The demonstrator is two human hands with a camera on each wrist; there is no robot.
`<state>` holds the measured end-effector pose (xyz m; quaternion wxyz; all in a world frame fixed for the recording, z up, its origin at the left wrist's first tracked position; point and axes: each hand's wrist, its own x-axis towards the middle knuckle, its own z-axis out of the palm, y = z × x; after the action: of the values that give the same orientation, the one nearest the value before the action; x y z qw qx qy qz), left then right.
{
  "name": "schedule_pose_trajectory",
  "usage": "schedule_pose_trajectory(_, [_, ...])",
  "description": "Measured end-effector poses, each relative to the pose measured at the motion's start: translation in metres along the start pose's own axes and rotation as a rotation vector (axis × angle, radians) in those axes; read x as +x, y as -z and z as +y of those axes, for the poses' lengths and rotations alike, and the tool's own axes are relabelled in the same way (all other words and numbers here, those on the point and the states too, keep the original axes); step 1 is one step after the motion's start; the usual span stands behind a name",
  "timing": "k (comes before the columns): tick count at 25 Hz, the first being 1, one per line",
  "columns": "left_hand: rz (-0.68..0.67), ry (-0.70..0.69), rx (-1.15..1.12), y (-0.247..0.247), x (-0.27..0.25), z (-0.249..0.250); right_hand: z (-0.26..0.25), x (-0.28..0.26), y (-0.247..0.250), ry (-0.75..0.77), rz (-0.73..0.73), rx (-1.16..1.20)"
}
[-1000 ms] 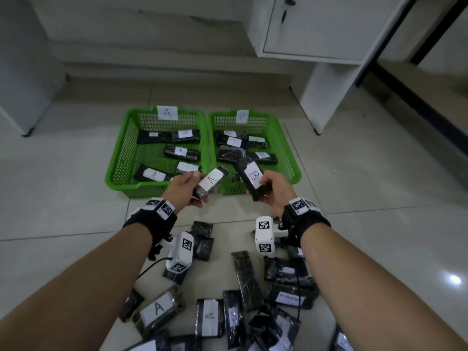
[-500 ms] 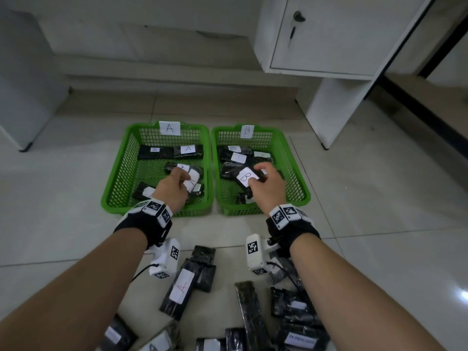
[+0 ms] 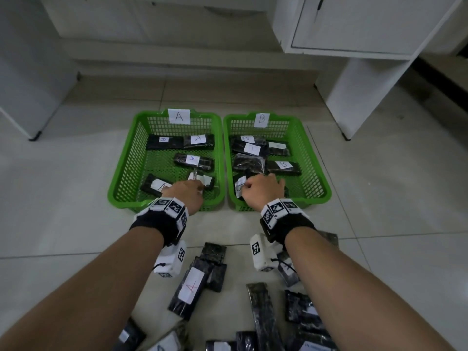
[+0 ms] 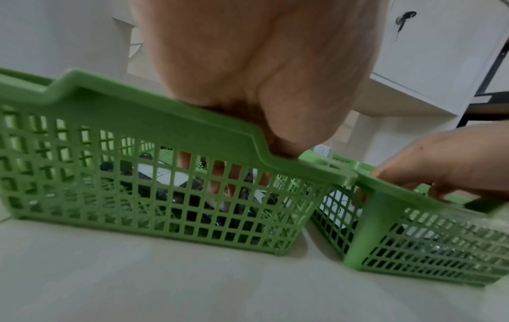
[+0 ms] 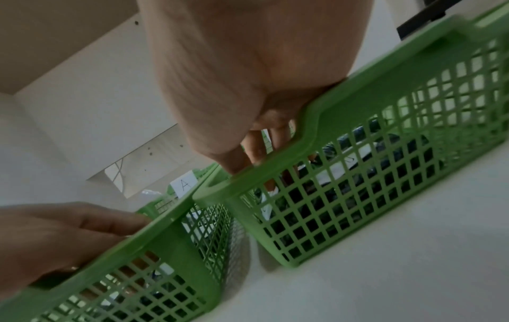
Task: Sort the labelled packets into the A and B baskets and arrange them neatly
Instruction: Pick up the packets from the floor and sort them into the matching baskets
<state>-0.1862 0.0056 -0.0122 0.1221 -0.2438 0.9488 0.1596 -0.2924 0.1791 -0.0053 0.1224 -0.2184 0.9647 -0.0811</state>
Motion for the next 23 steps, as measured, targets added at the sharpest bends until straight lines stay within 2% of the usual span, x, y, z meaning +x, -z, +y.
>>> schedule_pose_trajectory(3, [0.041, 0.017, 0.074, -0.001, -0.006, 0.003, 0.007, -0.005, 0.002, 0.034, 0.079, 0.061])
schedule_pose_trajectory(5, [0.127, 0.023, 0.059, 0.000, -0.012, 0.002, 0.020, -0.014, 0.004, 0.025, 0.300, 0.210])
schedule_pose_trajectory(7, [0.322, -0.016, -0.007, 0.001, -0.019, 0.004, 0.040, -0.026, 0.005, 0.003, 0.519, 0.357])
schedule_pose_trajectory(10, [0.644, -0.212, -0.135, 0.002, -0.037, 0.021, 0.073, -0.049, 0.007, -0.095, 0.645, 0.517])
schedule_pose_trajectory(12, [0.703, -0.413, -0.187, 0.000, -0.050, 0.047, 0.097, -0.068, 0.009, -0.166, 0.642, 0.552])
schedule_pose_trajectory(14, [0.621, -0.619, -0.221, -0.010, -0.063, 0.082, 0.121, -0.088, 0.005, -0.232, 0.589, 0.547])
schedule_pose_trajectory(17, [0.359, -0.831, -0.189, -0.040, -0.080, 0.130, 0.159, -0.114, -0.009, -0.342, 0.419, 0.477])
schedule_pose_trajectory(19, [0.175, -0.825, -0.121, -0.064, -0.083, 0.150, 0.182, -0.128, -0.020, -0.376, 0.314, 0.436])
schedule_pose_trajectory(21, [0.008, -0.721, -0.048, -0.087, -0.082, 0.164, 0.200, -0.139, -0.027, -0.399, 0.220, 0.403])
schedule_pose_trajectory(23, [-0.096, -0.623, 0.015, -0.104, -0.081, 0.172, 0.211, -0.145, -0.029, -0.387, 0.166, 0.381])
